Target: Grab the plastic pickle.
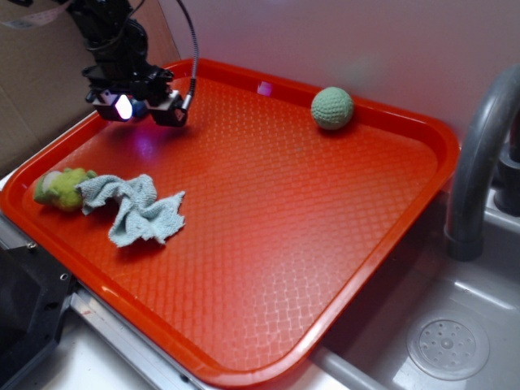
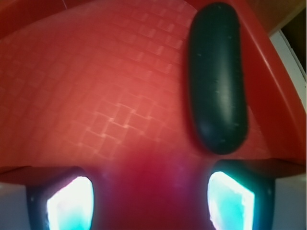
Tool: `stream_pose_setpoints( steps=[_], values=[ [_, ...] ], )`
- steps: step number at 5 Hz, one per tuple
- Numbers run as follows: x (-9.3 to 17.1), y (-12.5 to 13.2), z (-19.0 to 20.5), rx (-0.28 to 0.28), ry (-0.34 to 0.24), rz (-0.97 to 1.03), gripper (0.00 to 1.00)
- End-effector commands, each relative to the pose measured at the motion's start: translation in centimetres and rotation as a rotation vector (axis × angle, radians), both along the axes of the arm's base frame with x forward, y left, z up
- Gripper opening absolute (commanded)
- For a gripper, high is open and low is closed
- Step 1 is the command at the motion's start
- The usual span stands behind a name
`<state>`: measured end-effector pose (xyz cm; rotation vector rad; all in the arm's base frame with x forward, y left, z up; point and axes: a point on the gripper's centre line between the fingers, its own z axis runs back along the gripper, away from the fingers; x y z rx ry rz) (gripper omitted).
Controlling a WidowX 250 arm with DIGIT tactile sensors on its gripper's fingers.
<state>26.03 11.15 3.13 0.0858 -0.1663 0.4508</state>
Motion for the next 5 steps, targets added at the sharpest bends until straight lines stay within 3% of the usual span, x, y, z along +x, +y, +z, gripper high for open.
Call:
stream_pose_setpoints(
  steps=[1, 4, 5],
  values=[
    [3.3, 2.7, 1.9, 0.016, -0.067, 0.011, 1.00],
    [5.1, 0.7, 1.4, 0.033, -0.058, -0.047, 1.00],
    [3.2, 0.1, -0.1, 0.031, -0.028, -0.066, 1.00]
  ],
)
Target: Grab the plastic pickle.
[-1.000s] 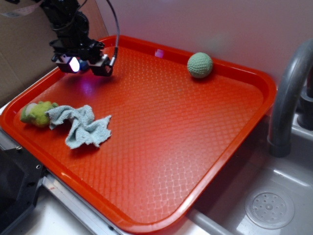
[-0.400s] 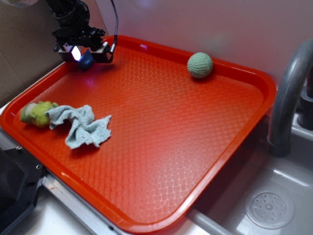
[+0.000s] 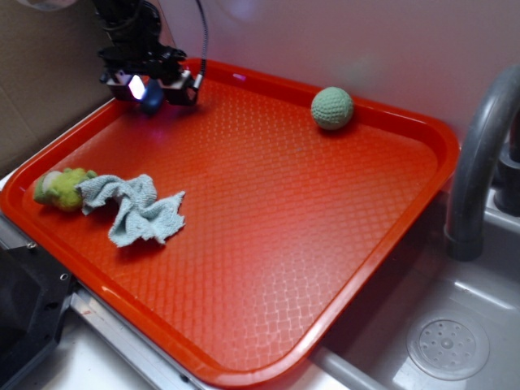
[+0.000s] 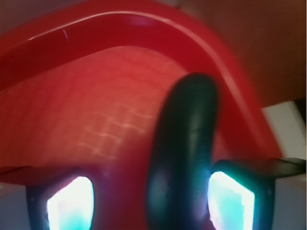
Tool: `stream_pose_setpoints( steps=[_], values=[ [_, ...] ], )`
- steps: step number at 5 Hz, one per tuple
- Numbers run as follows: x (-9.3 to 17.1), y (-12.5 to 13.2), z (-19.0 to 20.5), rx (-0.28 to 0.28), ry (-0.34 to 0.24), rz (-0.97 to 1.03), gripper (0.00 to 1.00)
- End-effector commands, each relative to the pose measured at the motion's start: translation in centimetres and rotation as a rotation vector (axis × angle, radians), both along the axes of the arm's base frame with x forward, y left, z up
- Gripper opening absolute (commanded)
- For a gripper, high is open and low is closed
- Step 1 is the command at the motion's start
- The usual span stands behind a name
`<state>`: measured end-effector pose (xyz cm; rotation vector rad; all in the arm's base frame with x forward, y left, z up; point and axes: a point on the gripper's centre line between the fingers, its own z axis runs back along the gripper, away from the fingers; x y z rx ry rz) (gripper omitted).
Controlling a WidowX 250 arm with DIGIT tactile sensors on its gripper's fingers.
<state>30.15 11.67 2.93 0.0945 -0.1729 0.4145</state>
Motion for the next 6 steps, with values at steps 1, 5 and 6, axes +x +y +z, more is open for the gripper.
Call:
stream_pose_setpoints(
  steps=[1, 5, 6],
  values=[
    [-2.2, -0.5, -1.3, 0.013, 0.012, -0.042, 1.00],
    [-4.8, -0.7, -1.8, 0.056, 0.028, -0.071, 0.00],
    [-4.0, -0.7, -1.3, 0.053, 0.026, -0.062, 0.00]
  ],
)
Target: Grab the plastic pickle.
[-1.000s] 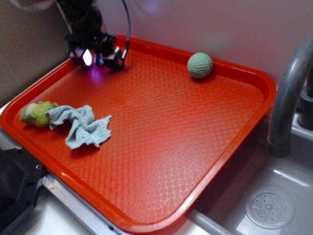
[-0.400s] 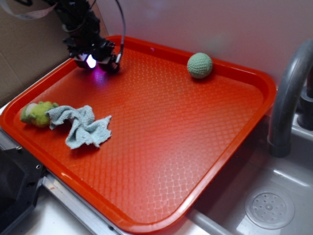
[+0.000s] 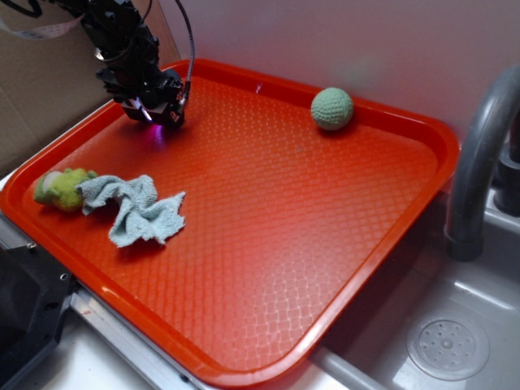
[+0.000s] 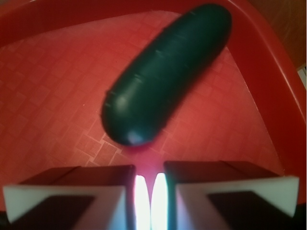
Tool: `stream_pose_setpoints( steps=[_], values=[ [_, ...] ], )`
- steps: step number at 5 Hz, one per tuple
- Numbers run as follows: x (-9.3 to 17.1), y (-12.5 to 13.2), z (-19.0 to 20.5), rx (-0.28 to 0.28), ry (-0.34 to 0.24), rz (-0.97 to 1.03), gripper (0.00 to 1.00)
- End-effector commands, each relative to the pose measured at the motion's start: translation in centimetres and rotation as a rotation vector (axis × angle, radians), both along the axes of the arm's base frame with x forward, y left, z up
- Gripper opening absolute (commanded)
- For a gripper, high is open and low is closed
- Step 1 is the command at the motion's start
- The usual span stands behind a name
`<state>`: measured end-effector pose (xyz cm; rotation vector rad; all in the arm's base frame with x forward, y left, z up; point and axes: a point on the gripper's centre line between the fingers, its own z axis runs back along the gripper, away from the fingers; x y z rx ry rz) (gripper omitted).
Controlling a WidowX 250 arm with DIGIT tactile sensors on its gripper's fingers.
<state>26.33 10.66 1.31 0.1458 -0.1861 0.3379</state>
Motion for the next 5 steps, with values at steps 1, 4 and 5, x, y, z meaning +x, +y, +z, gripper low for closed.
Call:
stream_pose_setpoints(
  steps=[1, 4, 5],
  values=[
    [0.1, 0.5, 1.0, -0.005, 0.035, 0.015, 0.00],
    [3.6, -0.9, 6.6, -0.127, -0.154, 0.197, 1.00],
    [4.1, -1.0, 6.0, -0.084, -0.180, 0.244, 1.00]
  ],
)
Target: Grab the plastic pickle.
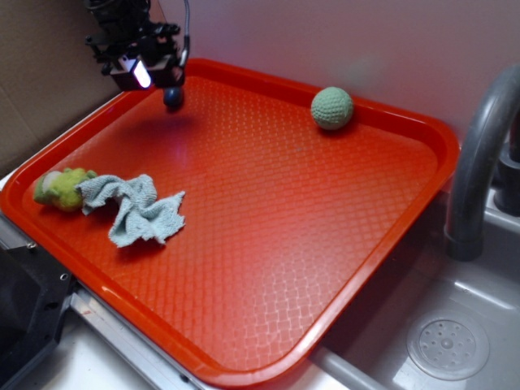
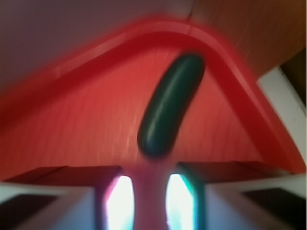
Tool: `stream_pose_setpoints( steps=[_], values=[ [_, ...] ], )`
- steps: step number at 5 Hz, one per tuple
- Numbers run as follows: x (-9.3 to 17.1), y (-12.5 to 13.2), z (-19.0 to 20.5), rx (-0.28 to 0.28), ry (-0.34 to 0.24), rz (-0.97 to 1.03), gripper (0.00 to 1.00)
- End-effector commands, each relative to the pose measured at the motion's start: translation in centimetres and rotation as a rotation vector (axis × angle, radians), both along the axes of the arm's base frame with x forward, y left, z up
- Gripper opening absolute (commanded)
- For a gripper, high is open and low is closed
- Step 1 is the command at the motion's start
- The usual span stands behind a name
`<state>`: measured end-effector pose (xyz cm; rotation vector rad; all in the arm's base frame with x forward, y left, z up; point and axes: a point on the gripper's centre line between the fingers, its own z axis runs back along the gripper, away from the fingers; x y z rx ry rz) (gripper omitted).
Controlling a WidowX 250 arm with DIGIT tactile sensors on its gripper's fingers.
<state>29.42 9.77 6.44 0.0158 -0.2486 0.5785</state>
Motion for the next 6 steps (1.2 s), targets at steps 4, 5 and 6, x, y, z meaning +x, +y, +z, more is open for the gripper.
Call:
stream_pose_setpoints(
  steps=[4, 5, 6],
  values=[
    [1.6, 1.4, -2.1, 0.105, -0.030, 0.076, 1.00],
    [1.9, 2.1, -3.3, 0.109, 0.002, 0.073, 1.00],
    [3.6, 2.6, -4.0, 0.096, 0.031, 0.078, 1.00]
  ],
)
